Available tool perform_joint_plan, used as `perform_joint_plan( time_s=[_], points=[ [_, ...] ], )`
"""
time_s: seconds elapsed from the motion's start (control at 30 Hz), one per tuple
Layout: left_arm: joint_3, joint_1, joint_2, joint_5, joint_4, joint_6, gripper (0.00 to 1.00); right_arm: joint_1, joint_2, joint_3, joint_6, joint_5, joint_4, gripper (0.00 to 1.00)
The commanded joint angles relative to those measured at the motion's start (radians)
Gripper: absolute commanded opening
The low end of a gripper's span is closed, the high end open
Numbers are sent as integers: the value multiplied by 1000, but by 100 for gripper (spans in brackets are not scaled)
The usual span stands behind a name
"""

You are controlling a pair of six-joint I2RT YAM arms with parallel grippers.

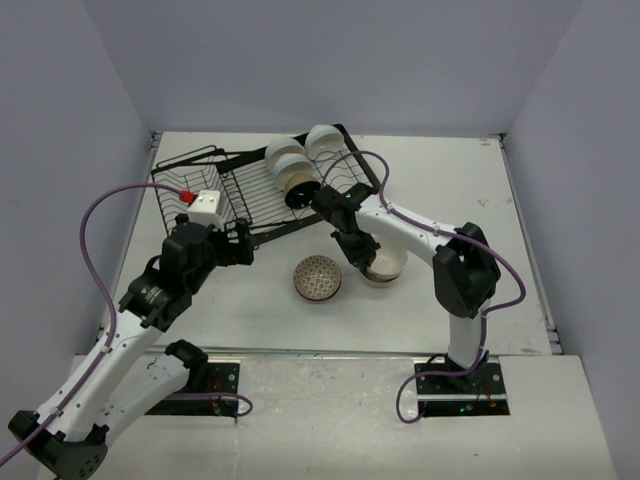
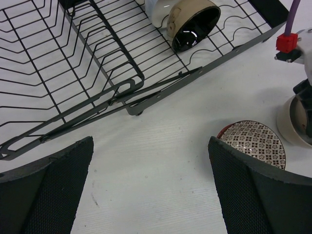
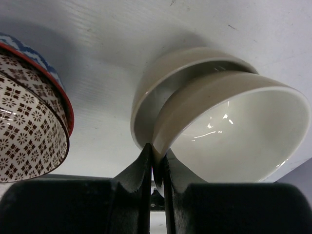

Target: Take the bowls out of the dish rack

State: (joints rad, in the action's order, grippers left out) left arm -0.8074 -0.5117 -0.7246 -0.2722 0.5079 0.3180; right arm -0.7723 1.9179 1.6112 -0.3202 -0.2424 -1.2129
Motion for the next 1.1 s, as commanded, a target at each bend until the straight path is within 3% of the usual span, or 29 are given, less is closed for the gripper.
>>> perform_joint_plan(
  time_s=[0.0, 0.37, 1.07],
  points=[
    [5, 7, 11, 16, -48, -27, 100, -7, 1, -17, 12, -21, 26, 0],
    [5, 7, 7, 16, -48, -27, 100, -7, -17, -80, -11, -17, 95, 4],
    [4, 7, -3, 22, -49, -27, 100, -28, -56, -112, -43, -161, 144, 9]
  ],
)
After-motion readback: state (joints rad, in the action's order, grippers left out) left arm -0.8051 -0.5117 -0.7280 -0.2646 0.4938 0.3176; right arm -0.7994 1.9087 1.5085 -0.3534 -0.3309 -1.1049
